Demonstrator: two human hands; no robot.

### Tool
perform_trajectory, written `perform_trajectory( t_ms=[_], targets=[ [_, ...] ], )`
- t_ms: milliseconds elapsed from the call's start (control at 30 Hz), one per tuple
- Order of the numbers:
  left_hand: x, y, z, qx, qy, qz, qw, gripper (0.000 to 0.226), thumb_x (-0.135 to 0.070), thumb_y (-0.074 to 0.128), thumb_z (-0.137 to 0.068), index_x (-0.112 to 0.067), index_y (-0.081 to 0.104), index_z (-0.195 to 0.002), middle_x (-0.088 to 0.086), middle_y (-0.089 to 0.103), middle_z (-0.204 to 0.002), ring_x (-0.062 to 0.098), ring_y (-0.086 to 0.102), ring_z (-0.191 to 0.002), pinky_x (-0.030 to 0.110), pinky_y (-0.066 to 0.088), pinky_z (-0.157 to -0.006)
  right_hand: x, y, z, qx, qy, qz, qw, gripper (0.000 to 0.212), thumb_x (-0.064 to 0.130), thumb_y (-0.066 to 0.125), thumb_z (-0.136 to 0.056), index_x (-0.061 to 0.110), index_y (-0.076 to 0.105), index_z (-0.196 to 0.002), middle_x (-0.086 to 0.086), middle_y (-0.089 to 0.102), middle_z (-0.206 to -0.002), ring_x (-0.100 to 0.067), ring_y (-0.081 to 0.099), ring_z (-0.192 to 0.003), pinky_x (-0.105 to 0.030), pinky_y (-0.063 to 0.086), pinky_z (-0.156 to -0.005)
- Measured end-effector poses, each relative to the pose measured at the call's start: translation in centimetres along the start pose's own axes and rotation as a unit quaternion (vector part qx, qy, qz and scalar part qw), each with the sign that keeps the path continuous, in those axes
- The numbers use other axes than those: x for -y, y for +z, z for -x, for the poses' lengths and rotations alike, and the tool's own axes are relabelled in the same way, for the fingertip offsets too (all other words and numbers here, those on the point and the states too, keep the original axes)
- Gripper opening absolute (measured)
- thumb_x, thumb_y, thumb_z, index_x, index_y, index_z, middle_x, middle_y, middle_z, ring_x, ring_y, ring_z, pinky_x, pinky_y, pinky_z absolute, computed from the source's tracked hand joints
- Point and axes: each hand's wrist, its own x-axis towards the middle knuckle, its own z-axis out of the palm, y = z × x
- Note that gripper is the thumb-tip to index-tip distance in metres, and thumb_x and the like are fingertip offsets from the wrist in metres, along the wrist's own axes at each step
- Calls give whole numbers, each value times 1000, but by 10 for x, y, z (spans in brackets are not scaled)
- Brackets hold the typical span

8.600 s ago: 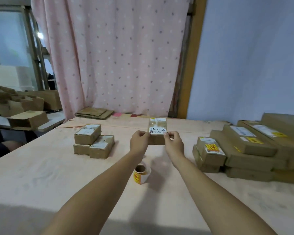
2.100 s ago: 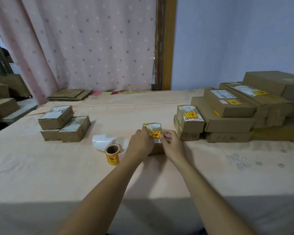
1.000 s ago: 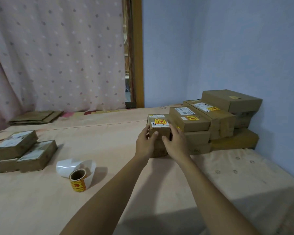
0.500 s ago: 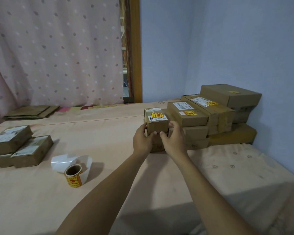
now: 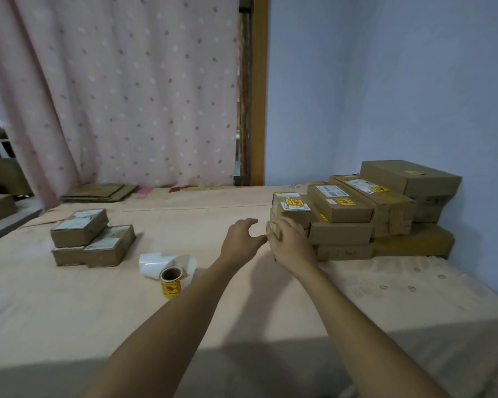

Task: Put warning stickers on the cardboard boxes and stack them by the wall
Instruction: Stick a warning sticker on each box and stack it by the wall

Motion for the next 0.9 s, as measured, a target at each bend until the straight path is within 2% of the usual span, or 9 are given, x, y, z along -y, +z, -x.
perform_trajectory(
  t_ms=[100, 233, 400, 500, 600, 667, 767, 900],
  targets=[
    [20, -46, 13, 10, 13, -112, 994, 60, -45, 64, -91, -21, 51, -144, 1, 51, -147, 21, 41, -138, 40, 41, -107, 29, 11, 3, 66, -9, 44, 997, 52, 46, 44, -104, 24, 45, -152, 8, 32, -164, -18, 23, -152, -42, 27, -119],
    [50, -113, 30, -20, -5, -194, 981, 60, -50, 58, -93, -23, 49, -146, 0, 49, -148, 21, 40, -138, 40, 42, -106, 75, 37, 3, 120, -53, 114, 985, 58, 51, 38, -105, 24, 37, -157, 5, 24, -168, -19, 20, -154, -40, 17, -123],
    [101, -195, 52, -48, -58, -256, 964, 60, -55, 54, -93, -25, 49, -145, -1, 49, -148, 21, 41, -137, 39, 41, -107, 139, 79, -7, 171, -92, 129, 972, 62, 55, 37, -105, 26, 30, -160, 5, 20, -169, -21, 19, -155, -43, 22, -123],
    [137, -242, 60, -69, -103, -283, 951, 52, -54, 50, -95, -24, 56, -136, 0, 53, -144, 22, 45, -130, 39, 44, -99, 177, 110, -18, 202, -129, 133, 962, 65, 57, 36, -105, 25, 28, -160, 4, 18, -170, -21, 18, -155, -42, 21, -123],
    [169, -282, 68, -69, -146, -309, 937, 53, -49, 52, -95, -28, 50, -144, 1, 51, -146, 24, 45, -129, 38, 45, -95, 213, 145, -25, 227, -163, 128, 952, 66, 56, 35, -105, 23, 26, -161, 2, 16, -170, -21, 17, -155, -41, 20, -122],
    [191, -302, 71, -66, -177, -321, 928, 51, -46, 52, -93, -29, 52, -141, 2, 54, -141, 24, 46, -125, 37, 45, -92, 236, 170, -28, 244, -173, 123, 946, 66, 56, 35, -104, 23, 26, -161, 2, 16, -170, -22, 16, -155, -41, 19, -122],
    [222, -323, 69, -62, -219, -338, 913, 48, -50, 49, -93, -24, 54, -133, 2, 57, -133, 24, 46, -124, 37, 44, -91, 266, 207, -32, 263, -187, 112, 940, 67, 56, 36, -103, 22, 28, -160, 1, 18, -170, -21, 18, -155, -40, 19, -123],
    [254, -336, 58, -65, -249, -320, 912, 59, -52, 47, -95, -23, 46, -145, 4, 51, -144, 25, 41, -134, 39, 42, -100, 290, 247, -42, 282, -194, 110, 933, 63, 56, 38, -101, 20, 37, -153, -1, 33, -163, -24, 28, -150, -42, 28, -119]
  ],
)
